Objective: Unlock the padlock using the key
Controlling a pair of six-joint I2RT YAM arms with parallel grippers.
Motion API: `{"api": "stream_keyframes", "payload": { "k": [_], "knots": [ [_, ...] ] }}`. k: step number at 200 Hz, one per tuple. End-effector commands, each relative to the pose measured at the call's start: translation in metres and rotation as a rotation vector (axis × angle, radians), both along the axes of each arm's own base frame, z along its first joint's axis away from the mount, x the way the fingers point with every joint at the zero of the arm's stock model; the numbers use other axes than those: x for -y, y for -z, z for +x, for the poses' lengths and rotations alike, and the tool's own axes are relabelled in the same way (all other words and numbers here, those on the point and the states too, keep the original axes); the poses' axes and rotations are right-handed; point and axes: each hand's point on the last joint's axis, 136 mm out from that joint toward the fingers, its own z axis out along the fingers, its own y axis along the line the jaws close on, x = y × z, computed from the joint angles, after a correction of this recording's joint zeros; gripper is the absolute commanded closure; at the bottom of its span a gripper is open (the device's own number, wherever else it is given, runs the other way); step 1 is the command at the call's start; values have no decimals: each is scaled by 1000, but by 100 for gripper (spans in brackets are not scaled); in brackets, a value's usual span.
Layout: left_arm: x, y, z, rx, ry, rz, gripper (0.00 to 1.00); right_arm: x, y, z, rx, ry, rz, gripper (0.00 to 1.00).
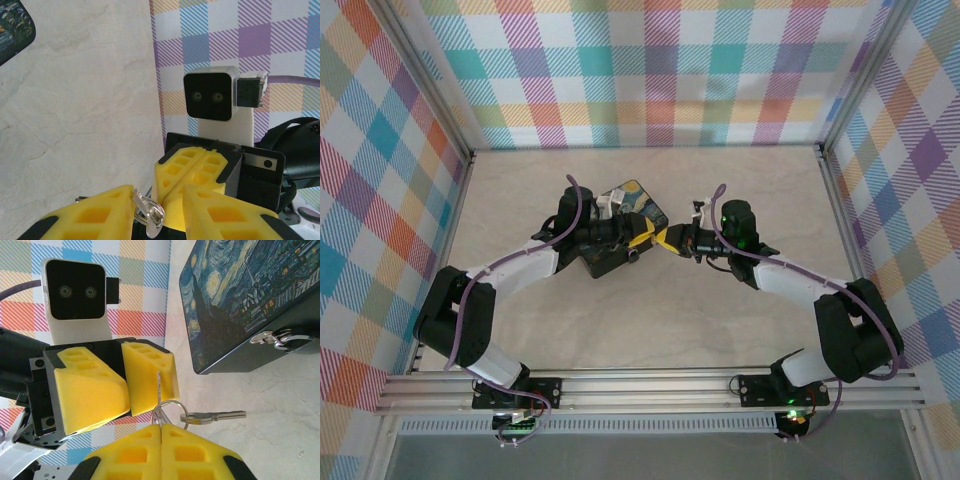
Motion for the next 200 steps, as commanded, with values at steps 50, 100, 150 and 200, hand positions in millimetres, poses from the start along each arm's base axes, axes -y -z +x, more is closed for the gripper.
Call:
{"api": "stream_keyframes", "payload": {
  "k": [50,100,150,200],
  "knots": [
    [3,-15,6,46,15,-33,84,-7,-14,1,45,-30,36,97],
    [3,-10,8,34,13,-25,97,-4,-17,-2,54,-30,17,93],
    [-1,6,6,61,42,169,100,13,-5,-9,59,24,-104,59],
    [9,10,-15,94,160,325,100,12,-7,-3,107,14,-148,59]
  ]
}}
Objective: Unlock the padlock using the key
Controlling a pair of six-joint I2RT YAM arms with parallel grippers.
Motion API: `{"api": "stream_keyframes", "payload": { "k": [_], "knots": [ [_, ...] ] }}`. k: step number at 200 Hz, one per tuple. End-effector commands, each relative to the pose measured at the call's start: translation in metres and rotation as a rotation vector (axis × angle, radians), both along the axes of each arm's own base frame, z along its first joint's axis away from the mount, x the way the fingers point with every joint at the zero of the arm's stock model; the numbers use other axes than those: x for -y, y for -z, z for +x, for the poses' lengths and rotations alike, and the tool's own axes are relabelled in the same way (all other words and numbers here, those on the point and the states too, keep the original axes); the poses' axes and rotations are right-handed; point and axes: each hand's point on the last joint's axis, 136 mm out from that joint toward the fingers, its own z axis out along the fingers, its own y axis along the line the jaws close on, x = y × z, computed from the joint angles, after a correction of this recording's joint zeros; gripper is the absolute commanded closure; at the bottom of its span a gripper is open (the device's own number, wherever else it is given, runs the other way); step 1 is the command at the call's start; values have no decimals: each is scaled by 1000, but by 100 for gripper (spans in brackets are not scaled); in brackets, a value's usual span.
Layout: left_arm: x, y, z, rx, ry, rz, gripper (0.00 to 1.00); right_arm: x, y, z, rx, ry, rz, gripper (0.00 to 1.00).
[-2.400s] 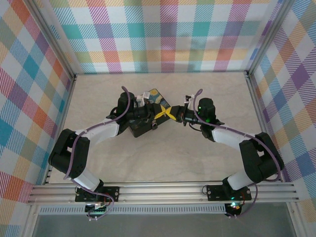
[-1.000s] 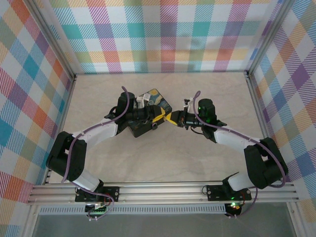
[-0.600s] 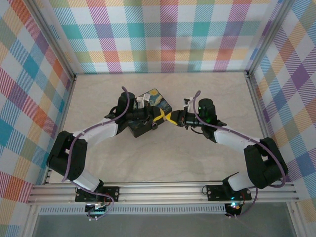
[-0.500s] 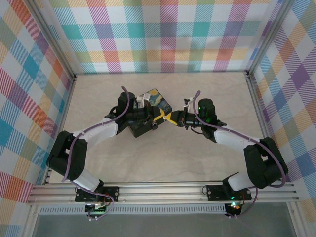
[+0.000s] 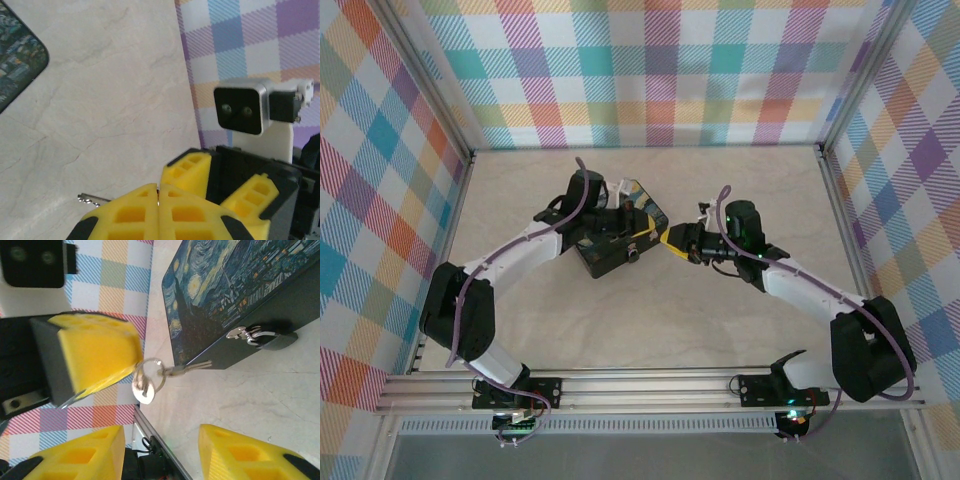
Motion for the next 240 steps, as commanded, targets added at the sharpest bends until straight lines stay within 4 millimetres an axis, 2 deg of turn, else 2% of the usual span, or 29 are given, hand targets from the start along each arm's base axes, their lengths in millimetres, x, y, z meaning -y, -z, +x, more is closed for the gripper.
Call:
{"api": "stream_keyframes", "payload": {
  "k": [1,55,113,141,188,240],
  "knots": [
    [1,20,-20,-17,77,117,100,-3,-7,6,54,-23,-31,59],
    [6,22,-21,-27,86,108,100,-10,-4,10,64,-32,-55,56],
    [6,20,-20,-36,80,99,100,-12,10,11,28,-26,-55,64],
    [6,20,-19,-63,62,83,100,-11,12,10,27,-17,-47,66],
    [7,16,-10,-58,24,36,100,-23,15,4,21,-52,-51,67],
    [7,12,-7,-80,1,-27,100,-21,20,2,15,-38,-58,70]
  ]
}}
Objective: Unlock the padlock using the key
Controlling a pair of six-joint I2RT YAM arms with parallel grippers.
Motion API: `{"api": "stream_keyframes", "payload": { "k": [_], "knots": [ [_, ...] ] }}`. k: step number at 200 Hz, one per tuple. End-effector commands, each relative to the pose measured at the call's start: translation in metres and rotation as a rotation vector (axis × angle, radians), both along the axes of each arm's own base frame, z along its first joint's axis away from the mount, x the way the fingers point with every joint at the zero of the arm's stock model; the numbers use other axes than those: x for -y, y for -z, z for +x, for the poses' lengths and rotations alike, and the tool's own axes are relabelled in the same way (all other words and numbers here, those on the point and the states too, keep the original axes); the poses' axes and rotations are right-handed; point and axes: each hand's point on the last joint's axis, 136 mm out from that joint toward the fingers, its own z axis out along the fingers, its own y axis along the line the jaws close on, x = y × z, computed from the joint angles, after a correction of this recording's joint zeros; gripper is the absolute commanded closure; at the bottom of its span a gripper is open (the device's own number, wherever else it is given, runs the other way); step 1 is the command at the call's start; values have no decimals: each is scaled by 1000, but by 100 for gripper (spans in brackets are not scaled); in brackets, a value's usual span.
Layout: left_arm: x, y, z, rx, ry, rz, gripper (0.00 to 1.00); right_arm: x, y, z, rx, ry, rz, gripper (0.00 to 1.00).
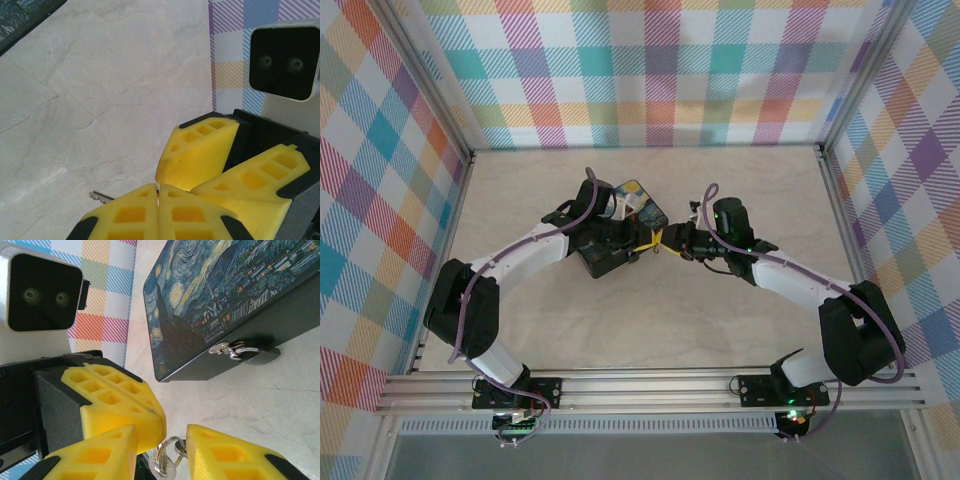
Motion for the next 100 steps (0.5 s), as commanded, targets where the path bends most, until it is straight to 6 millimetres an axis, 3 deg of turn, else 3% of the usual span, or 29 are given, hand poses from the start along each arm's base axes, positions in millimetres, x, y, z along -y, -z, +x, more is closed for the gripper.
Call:
{"api": "stream_keyframes", "payload": {
  "k": [1,100],
  "knots": [
    [6,-20,9,55,-3,-79,100,-7,3,-12,-12,-41,9,70],
    [4,-15,13,29,-43,-107,100,0,-1,-20,0,-23,20,69]
  ]
}}
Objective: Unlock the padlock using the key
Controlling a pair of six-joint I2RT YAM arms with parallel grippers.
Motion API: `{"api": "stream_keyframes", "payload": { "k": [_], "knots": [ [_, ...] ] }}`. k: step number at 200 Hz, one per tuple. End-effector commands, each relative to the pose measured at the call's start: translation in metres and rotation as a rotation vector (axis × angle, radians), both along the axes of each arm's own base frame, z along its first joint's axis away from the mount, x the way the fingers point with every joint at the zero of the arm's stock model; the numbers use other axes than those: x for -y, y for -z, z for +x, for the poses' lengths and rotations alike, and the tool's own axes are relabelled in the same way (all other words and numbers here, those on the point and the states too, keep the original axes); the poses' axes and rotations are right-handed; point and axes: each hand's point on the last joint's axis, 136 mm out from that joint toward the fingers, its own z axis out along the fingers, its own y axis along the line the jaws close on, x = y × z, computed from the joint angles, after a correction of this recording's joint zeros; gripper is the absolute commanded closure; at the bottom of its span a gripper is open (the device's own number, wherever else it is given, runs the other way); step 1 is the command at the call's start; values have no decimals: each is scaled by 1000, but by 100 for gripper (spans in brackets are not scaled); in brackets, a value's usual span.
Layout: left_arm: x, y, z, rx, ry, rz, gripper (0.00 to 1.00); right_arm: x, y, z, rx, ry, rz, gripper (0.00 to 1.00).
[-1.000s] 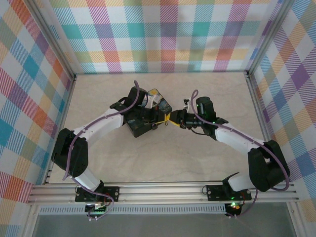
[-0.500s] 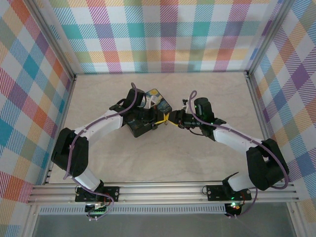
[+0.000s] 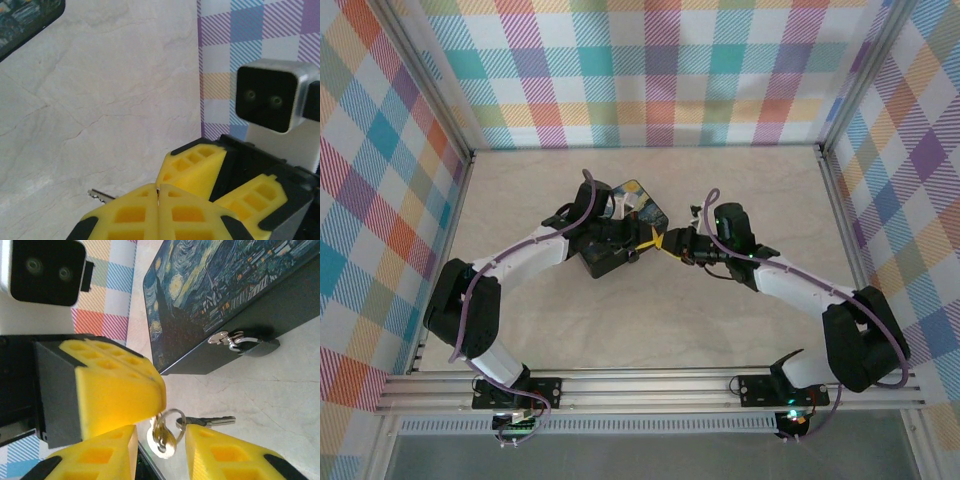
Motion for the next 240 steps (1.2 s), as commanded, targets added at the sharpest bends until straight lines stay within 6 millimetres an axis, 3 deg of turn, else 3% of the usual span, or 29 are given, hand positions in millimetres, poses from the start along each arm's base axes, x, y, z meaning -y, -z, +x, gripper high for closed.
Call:
{"api": "stream_keyframes", "payload": {
  "k": [1,101,177,216,240],
  "knots": [
    [1,-12,6,35,-4,-47,100,-2,-5,-9,-3,-21,21,69],
    [1,-10,-1,35,28,-40,100,3,-1,6,-13,55,24,68],
    [3,-18,-6,58,65,-63,100,15,20,11,-97,125,-15,75],
    [3,-18,-7,63,75,-51,100,43,36,13,-158,271,-48,81],
    [4,-19,-6,63,76,-49,100,54,37,11,-168,318,-62,80]
  ]
}}
